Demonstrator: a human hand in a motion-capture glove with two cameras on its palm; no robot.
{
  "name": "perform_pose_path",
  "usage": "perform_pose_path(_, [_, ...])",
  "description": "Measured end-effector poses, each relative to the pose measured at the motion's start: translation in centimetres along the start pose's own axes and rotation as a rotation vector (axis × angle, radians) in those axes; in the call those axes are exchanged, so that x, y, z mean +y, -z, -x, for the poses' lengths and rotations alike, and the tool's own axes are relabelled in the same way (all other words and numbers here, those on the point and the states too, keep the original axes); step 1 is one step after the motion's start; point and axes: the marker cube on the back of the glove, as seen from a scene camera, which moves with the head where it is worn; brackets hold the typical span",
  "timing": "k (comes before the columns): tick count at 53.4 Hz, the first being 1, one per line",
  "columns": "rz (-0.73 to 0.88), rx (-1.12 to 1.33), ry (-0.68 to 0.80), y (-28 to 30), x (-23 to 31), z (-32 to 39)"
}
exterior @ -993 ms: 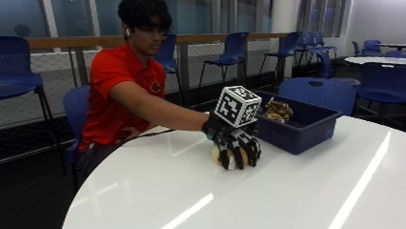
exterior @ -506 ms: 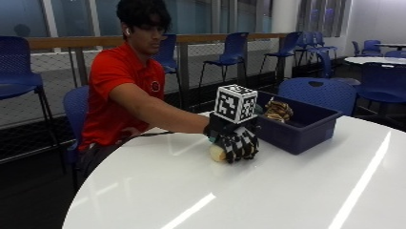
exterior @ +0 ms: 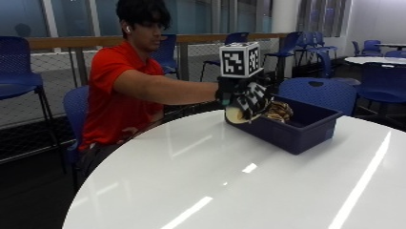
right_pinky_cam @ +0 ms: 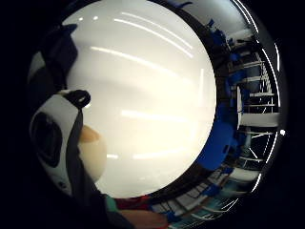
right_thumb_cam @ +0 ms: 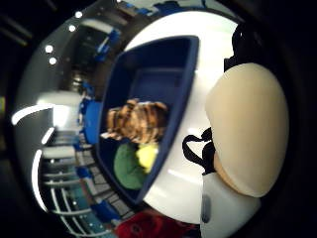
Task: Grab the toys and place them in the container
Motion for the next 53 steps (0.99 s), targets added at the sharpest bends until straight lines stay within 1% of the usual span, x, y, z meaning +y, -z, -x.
perform_pose_path(5, [-0.023,-0.005,0.051,1.9,-0.1,2.9])
perform_pose_path(12, [-0.044,-0.010,0.153,4.6,0.3,8.8])
perform_pose_path(17, [-0.068,0.031,0.178,6.2,0.0,12.9])
perform_pose_path(25, [-0.060,0.012,0.290,7.4,-0.3,18.2])
perform_pose_path(28, [-0.054,-0.011,0.253,7.3,-0.7,19.7])
perform_pose_path(33, [-0.066,0.080,0.235,6.5,-1.3,19.9])
perform_pose_path(37, [-0.054,0.116,0.299,5.7,-1.5,19.3])
perform_pose_path(41, [0.054,0.066,0.271,5.0,-1.3,19.4])
perform_pose_path(44, [0.144,0.095,0.212,4.1,-1.4,18.7])
perform_pose_path(45, [0.160,0.108,0.216,3.8,-1.4,18.5])
perform_pose_path(49, [0.163,0.150,0.366,3.2,-0.9,17.3])
perform_pose_path(50, [0.159,0.125,0.359,3.2,-0.8,17.3])
perform_pose_path(53, [0.153,0.004,0.266,3.1,-0.6,17.7])
